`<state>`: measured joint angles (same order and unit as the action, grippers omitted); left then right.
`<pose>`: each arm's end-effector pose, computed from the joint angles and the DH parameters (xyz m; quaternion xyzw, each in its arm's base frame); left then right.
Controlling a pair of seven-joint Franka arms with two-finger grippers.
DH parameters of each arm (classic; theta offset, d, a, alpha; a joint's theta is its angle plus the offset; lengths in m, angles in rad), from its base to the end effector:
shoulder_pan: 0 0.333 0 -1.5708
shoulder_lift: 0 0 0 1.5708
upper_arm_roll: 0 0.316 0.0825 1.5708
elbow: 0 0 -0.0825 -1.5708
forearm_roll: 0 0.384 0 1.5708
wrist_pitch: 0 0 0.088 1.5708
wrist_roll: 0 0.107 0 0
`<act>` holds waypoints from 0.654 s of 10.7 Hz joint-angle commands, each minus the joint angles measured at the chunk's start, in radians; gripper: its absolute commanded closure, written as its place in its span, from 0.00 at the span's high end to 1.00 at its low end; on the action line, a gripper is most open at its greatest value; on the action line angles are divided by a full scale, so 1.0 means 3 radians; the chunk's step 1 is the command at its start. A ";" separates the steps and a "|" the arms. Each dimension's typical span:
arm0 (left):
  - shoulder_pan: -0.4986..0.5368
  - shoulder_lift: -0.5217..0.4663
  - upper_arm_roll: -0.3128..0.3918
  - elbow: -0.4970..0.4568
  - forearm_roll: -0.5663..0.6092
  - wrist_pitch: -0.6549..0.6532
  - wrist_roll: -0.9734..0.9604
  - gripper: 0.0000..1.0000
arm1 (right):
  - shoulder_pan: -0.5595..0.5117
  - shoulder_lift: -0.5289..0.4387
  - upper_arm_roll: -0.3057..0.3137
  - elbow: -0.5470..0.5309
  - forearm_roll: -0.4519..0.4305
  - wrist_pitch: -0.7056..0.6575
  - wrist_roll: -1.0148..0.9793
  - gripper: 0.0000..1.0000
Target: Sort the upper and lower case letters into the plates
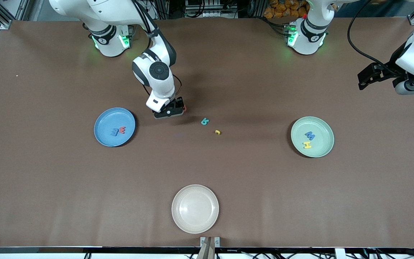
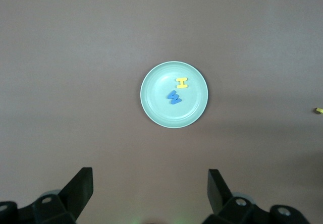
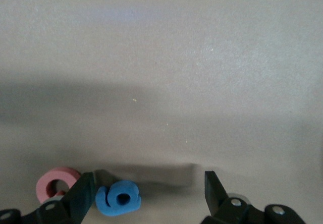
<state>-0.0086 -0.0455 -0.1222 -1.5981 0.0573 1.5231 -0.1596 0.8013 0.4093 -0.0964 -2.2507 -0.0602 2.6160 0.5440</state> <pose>0.5314 -0.0651 0.6324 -0.9993 -0.0154 0.0102 0.0332 0.4084 0.3470 0.1781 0.9931 0.1101 0.0023 0.0400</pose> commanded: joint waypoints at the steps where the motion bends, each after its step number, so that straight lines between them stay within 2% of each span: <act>1: -0.0022 -0.0017 0.0014 0.0009 -0.0022 -0.0056 0.0041 1.00 | -0.0007 0.0062 0.0019 0.0068 -0.0060 -0.0038 0.0094 0.94; 7: -0.0022 -0.0017 0.0014 0.0004 -0.0002 -0.0056 0.0046 1.00 | 0.0008 0.0052 0.0025 0.0032 -0.0060 -0.0083 0.0094 0.96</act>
<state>-0.0101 -0.0455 -0.1224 -1.5992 0.0573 1.5214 -0.1596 0.8055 0.4248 -0.0941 -2.2473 -0.0602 2.6053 0.5448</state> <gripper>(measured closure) 0.000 0.031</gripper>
